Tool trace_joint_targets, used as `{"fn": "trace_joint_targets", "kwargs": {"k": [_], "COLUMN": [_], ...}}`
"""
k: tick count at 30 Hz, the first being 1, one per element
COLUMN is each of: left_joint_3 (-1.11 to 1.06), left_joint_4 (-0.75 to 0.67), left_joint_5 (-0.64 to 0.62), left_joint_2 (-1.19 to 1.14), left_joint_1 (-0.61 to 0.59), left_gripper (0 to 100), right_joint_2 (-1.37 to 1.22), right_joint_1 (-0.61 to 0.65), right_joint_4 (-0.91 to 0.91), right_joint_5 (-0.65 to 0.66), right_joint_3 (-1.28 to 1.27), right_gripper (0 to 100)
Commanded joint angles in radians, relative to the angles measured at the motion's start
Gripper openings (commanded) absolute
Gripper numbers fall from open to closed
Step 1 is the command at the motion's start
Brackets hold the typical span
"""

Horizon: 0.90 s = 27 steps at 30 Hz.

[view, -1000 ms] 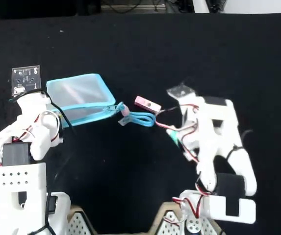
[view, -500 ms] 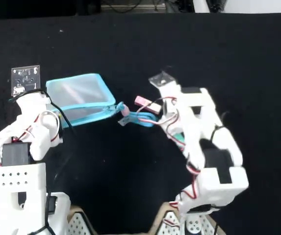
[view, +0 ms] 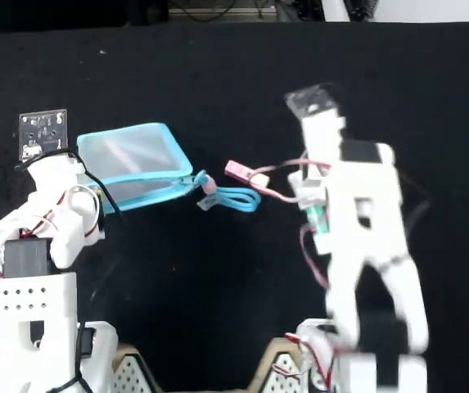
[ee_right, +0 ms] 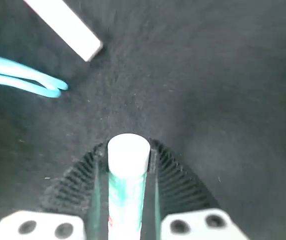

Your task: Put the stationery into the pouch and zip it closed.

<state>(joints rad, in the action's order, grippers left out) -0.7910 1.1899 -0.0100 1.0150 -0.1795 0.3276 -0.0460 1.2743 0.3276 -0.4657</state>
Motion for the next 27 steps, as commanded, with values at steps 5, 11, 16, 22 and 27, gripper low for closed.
{"fn": "trace_joint_targets", "kwargs": {"k": [5, 11, 16, 22, 27], "left_joint_3": [0.018, 0.016, 0.018, 0.018, 0.018], "left_joint_4": [0.0, 0.0, 0.002, 0.002, 0.002], "left_joint_5": [-0.009, -0.009, -0.009, -0.009, -0.009], "left_joint_2": [0.012, 0.012, 0.012, 0.012, 0.012], "left_joint_1": [0.007, 0.007, 0.007, 0.007, 0.007], "left_gripper": [3, 3, 3, 3, 3], "right_joint_2": [0.555, 0.746, 0.829, 0.9, 0.9], "right_joint_1": [0.215, 0.523, 0.715, 0.829, 0.845], "right_joint_4": [0.028, -0.117, -0.344, -0.738, -1.129], "right_joint_5": [-0.252, -0.296, -0.33, -0.33, -0.33], "right_joint_3": [0.019, -0.051, -0.177, -0.386, -0.624], "right_gripper": [1.1, 1.1, 1.1, 1.1, 1.1]}}
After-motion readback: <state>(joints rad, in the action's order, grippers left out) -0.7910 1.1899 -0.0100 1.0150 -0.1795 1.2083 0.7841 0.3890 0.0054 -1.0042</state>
